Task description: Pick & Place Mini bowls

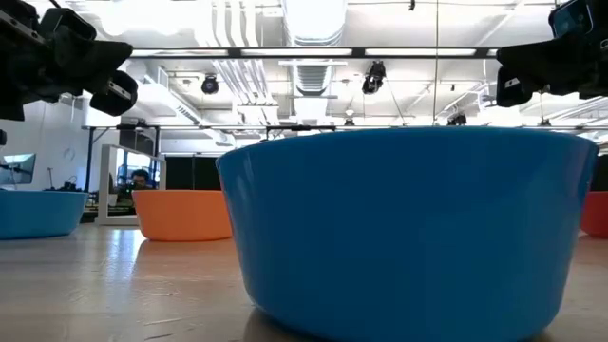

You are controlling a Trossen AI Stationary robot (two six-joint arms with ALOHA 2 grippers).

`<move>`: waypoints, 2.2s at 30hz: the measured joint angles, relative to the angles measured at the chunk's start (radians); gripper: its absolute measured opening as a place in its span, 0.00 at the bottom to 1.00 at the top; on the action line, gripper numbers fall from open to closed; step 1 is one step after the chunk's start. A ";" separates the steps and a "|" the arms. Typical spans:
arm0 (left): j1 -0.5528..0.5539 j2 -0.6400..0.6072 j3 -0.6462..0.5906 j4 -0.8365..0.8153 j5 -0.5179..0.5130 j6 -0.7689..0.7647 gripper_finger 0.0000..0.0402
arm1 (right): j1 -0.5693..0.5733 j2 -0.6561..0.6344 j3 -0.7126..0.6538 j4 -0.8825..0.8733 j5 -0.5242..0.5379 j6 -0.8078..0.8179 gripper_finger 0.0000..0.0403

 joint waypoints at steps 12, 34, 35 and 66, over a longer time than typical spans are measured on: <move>0.000 0.000 0.000 0.000 0.000 0.000 0.00 | 0.000 0.000 0.000 0.000 0.000 0.000 0.02; 0.000 0.000 0.000 0.000 0.000 0.000 0.00 | 0.000 0.000 0.000 0.112 -0.010 -0.007 0.02; 0.000 0.000 0.000 0.000 0.000 0.000 0.00 | 0.000 0.000 0.000 0.140 -0.010 -0.007 0.02; 0.000 0.000 0.000 0.000 0.000 0.000 0.00 | 0.000 0.000 0.000 0.428 0.150 0.045 0.02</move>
